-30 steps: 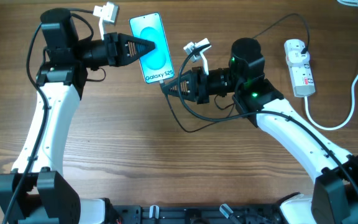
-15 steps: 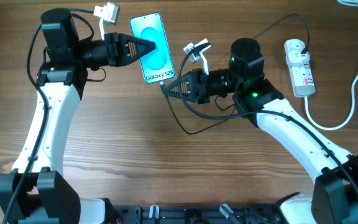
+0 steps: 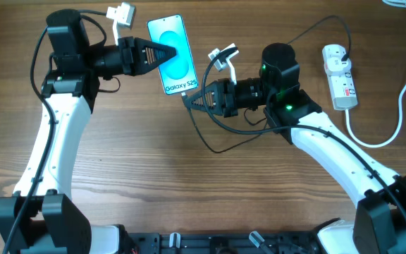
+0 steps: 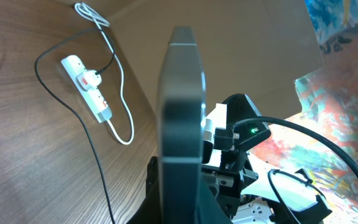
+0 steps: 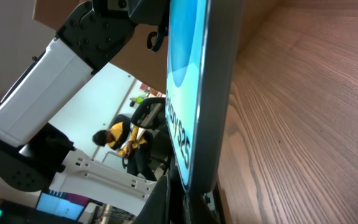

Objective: Plug charger to phone and switch on socket

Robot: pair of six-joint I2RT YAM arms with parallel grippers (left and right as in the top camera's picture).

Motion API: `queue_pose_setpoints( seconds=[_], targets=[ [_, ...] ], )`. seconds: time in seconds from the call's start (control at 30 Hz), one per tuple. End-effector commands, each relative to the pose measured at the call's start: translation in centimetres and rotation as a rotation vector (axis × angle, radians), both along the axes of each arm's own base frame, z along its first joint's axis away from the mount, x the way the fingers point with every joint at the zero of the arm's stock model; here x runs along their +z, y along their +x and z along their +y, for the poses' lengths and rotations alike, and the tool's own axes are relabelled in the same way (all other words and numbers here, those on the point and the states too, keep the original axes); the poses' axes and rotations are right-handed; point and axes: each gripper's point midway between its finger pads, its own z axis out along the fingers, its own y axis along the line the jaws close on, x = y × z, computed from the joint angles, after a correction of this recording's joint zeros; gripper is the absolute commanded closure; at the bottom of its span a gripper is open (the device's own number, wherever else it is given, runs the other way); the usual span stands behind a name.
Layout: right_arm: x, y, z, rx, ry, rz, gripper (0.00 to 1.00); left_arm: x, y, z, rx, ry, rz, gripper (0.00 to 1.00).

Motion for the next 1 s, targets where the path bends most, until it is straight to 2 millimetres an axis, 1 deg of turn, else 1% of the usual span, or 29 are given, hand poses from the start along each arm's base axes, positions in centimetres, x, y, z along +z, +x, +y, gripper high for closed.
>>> queue_pose_setpoints(
  seconds=[0.0,0.07,0.17,0.3,0.37,0.47,0.63,0.87,0.97],
  targets=[
    [0.2,-0.1,0.1,0.001,0.003,0.005,0.96,0.9,-0.6,-0.1,-0.021,-0.012,-0.010,0.96],
    [0.4,-0.3,0.1,0.011,0.014,0.008,0.96,0.9,-0.6,-0.1,-0.021,-0.012,-0.009,0.96],
    [1.2,-0.5,0.1,0.023,0.040,0.000,0.96,0.9,-0.5,0.2,-0.012,-0.012,-0.009,0.96],
    [1.0,-0.4,0.1,0.018,0.036,0.010,0.96,0.9,0.0,1.3,0.019,-0.017,0.016,0.96],
    [0.3,0.0,0.2,0.002,0.027,0.030,0.96,1.0,0.2,2.0,0.039,-0.022,0.040,0.96],
    [-0.3,0.5,0.5,0.000,0.029,0.049,0.96,1.2,0.2,2.0,0.040,-0.026,0.054,0.96],
    [0.3,0.8,0.7,0.013,0.064,0.032,0.96,1.2,0.1,2.0,0.040,-0.027,0.057,0.96],
    [-1.5,1.4,1.0,0.016,0.045,0.095,0.96,1.3,0.1,2.0,0.040,-0.027,0.055,0.96],
    [-0.8,1.2,1.3,0.032,0.066,0.084,0.96,1.3,0.1,2.0,0.040,-0.027,0.055,0.96]
  ],
)
